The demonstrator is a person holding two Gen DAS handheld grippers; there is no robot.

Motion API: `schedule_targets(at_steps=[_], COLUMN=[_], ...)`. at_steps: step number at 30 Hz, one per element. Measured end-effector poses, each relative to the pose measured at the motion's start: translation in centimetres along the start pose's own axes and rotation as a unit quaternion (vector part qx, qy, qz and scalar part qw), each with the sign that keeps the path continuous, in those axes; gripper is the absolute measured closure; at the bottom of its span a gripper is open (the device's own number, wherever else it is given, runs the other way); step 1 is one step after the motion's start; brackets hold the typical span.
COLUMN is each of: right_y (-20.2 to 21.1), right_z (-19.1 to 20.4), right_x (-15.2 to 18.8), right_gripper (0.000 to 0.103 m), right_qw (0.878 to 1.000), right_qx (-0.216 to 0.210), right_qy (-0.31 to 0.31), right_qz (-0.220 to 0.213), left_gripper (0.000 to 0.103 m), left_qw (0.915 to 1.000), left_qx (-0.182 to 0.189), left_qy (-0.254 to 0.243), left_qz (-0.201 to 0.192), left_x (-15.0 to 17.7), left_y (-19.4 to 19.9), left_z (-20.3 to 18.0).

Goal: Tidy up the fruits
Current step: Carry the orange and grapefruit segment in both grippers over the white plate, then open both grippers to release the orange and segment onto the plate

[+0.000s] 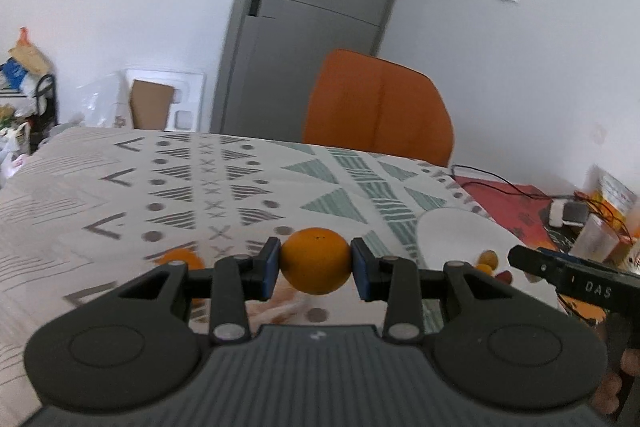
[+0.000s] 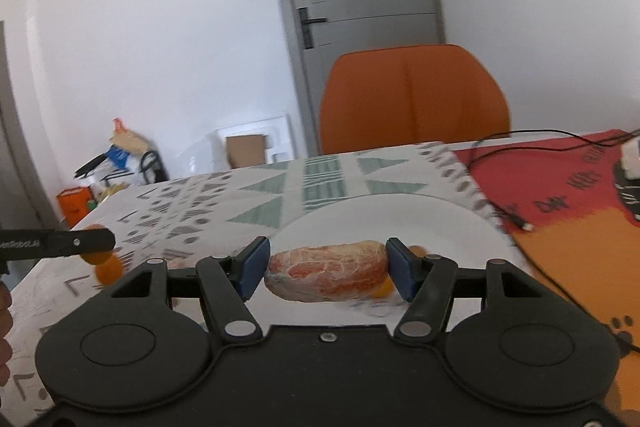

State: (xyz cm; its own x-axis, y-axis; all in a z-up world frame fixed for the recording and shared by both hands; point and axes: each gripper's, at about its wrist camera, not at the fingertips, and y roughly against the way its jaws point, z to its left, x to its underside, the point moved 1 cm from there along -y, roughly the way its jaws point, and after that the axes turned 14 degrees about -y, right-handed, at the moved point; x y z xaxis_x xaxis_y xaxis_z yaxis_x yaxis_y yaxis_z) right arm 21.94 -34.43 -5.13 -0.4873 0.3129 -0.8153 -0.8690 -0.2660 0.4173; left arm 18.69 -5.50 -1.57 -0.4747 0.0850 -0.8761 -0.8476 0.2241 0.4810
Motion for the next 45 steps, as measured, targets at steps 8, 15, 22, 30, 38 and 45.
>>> schedule_targets(at_steps=[8,15,22,30,38,45], right_y=[-0.7,-0.8,-0.8,-0.6,-0.5,-0.6], right_z=[-2.8,-3.8,-4.4,-4.9,-4.7,-4.2], right_x=[0.6,0.8,1.0,0.8,0.7,1.0], right_gripper=[0.042,0.042,0.04,0.032,0.031,0.03], right_qw=[1.0,0.999,0.999,0.999,0.999,0.999], right_qx=[0.021,0.027,0.049,0.039,0.03,0.033], right_qy=[-0.019,-0.019,-0.01,-0.02,-0.02,-0.008], right_qz=[-0.01,-0.016,-0.017,-0.02,-0.018,-0.016], left_gripper=[0.067,0.067,0.067,0.067,0.065,0.062], left_qw=[0.999,0.9976,0.9959,0.9946,0.9936,0.9956], left_qx=[0.025,0.033,0.047,0.061,0.066,0.048], left_qy=[-0.031,-0.057,-0.075,-0.08,-0.088,-0.076], left_qz=[0.02,0.022,0.018,0.027,0.027,0.029], left_x=[-0.5,-1.9,-2.9,-3.2,-3.1,-3.3], left_y=[-3.2,-5.0,-6.6,-8.5,-8.6,-7.6], left_z=[-2.9,-5.5,-8.0,-9.7,-10.5,-9.2])
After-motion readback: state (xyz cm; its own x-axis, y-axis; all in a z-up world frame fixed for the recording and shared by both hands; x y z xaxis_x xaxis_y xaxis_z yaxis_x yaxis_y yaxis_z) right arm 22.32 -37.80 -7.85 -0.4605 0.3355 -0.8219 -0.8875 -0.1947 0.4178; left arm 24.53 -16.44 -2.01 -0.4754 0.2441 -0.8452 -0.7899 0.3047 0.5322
